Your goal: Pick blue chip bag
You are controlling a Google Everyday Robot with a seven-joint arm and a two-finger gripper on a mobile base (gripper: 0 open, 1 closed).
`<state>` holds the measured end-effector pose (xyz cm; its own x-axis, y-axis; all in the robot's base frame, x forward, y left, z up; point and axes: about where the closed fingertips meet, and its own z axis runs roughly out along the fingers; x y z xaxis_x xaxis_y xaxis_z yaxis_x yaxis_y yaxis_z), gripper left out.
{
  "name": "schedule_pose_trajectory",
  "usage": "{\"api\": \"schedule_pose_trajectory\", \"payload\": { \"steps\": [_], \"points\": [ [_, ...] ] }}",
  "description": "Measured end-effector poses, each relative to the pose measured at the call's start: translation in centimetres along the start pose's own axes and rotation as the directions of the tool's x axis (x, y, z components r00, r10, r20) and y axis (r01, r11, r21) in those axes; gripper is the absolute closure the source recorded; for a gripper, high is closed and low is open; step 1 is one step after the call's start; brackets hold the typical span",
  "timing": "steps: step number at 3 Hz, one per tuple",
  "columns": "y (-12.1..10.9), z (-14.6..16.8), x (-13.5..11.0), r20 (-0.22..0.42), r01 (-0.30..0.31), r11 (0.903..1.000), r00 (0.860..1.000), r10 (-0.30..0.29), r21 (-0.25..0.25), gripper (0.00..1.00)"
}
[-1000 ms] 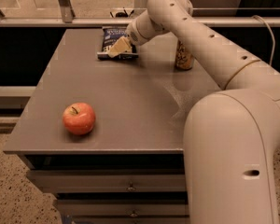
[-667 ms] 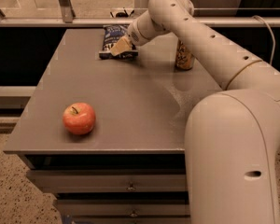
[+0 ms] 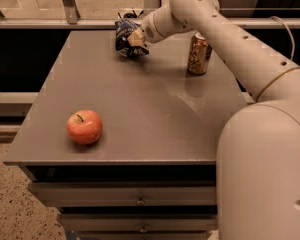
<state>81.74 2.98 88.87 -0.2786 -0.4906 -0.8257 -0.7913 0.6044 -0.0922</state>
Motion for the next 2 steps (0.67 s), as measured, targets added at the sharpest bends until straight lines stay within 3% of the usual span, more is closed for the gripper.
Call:
{"api": "schedule_pose_trajectory", "payload": {
  "steps": [1,2],
  "points": [
    [0.1,-2.9,-2.9,0.138,0.005,0.9988,0.990,0.001,-0.048,1.00],
    [1.1,-6.8,-6.5,0.304,0.029,0.9931,0.953,0.007,-0.114,1.00]
  ]
}}
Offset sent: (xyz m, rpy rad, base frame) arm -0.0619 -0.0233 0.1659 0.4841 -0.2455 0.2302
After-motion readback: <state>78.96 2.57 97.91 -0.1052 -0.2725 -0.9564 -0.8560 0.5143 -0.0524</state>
